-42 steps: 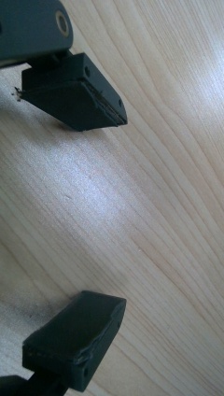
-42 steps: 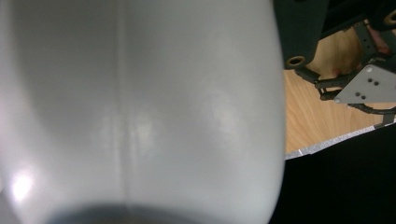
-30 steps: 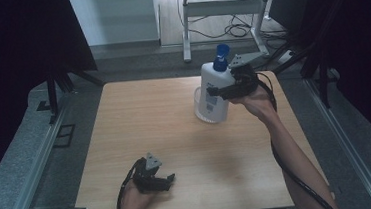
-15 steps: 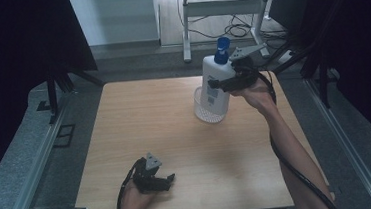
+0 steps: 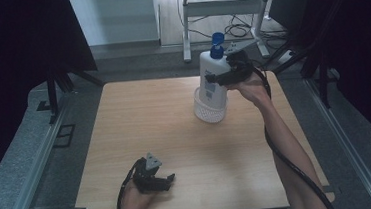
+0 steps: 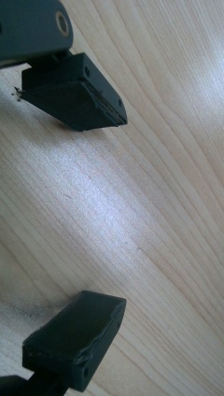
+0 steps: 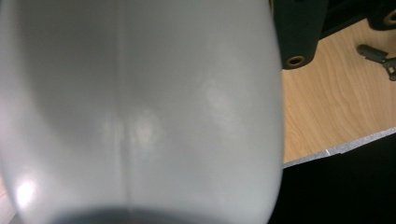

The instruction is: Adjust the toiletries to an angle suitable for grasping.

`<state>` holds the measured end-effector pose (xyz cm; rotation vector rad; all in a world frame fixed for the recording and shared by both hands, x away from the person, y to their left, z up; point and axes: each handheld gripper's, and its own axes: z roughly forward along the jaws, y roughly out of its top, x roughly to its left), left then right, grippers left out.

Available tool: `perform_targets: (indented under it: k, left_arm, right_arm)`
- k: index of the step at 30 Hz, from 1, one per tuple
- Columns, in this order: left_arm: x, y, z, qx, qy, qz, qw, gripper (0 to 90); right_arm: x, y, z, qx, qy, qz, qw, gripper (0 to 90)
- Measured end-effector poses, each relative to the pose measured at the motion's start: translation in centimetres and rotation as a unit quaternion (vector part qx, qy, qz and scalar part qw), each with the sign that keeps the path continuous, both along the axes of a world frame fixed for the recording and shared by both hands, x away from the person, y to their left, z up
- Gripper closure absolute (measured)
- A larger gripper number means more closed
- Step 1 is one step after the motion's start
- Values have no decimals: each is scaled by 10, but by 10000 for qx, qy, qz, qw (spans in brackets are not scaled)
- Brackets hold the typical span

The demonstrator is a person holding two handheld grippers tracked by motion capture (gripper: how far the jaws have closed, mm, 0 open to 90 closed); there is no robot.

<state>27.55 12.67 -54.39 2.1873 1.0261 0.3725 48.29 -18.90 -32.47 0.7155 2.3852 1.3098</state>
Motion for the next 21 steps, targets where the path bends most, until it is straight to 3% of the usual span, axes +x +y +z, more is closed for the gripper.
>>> perform_targets:
  k: [10, 21]
  left_arm:
    - [0, 0, 0, -7, -4, 7, 10000, 114]
    - [0, 0, 0, 6, -10, 6, 10000, 114]
  right_arm:
    - [16, -2, -8, -10, -7, -115, 9999, 373]
    - [30, -3, -30, -1, 10, -206, 9998, 373]
